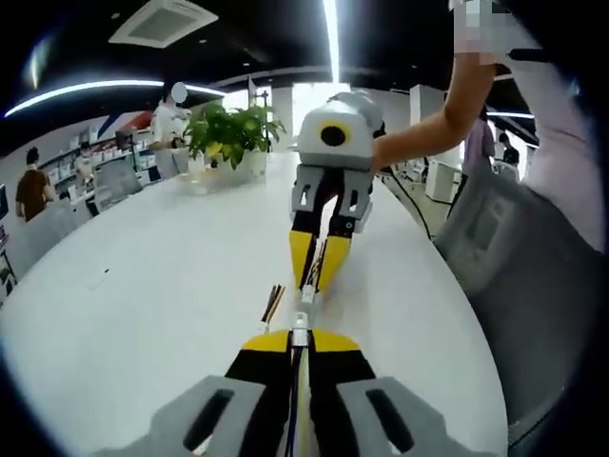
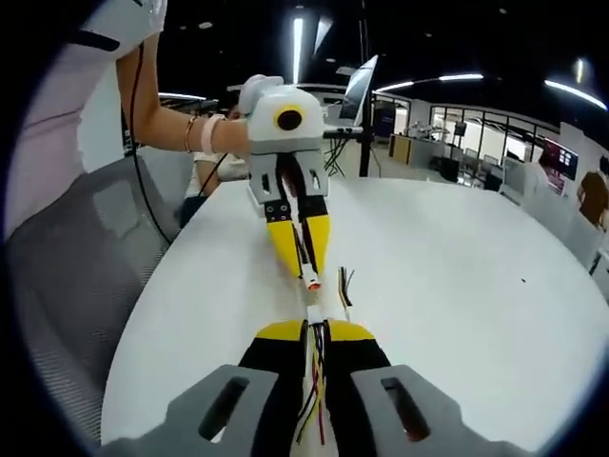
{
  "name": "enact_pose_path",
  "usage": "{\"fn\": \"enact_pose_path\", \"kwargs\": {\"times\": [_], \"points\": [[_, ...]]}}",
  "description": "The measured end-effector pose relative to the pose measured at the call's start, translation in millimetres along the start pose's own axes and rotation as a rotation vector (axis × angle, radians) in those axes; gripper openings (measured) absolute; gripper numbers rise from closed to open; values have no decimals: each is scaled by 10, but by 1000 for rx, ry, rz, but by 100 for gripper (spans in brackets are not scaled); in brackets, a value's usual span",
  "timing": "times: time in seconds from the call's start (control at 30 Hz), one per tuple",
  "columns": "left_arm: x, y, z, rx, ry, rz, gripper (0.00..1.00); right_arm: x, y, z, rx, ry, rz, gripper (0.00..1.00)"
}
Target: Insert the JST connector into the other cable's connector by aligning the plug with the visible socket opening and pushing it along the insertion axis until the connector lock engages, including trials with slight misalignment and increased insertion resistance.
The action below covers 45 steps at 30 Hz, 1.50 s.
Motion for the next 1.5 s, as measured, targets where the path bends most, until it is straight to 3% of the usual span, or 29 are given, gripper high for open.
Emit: {"fn": "enact_pose_path", "kwargs": {"times": [1.5], "points": [[11, -59, 9, -28, 5, 42, 0, -148, -31, 31, -27, -25, -62, 3]]}}
Point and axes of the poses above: the point that each gripper's makers call its tool centre point, and the gripper's own axes: x roughly backward along the fingers, y roughly to its left, z roughly out of its underside, the point moved 10 cm from there along x, roughly backward along the fingers, and after that the axes turned 9 degrees about -y, right-handed, at the moved point
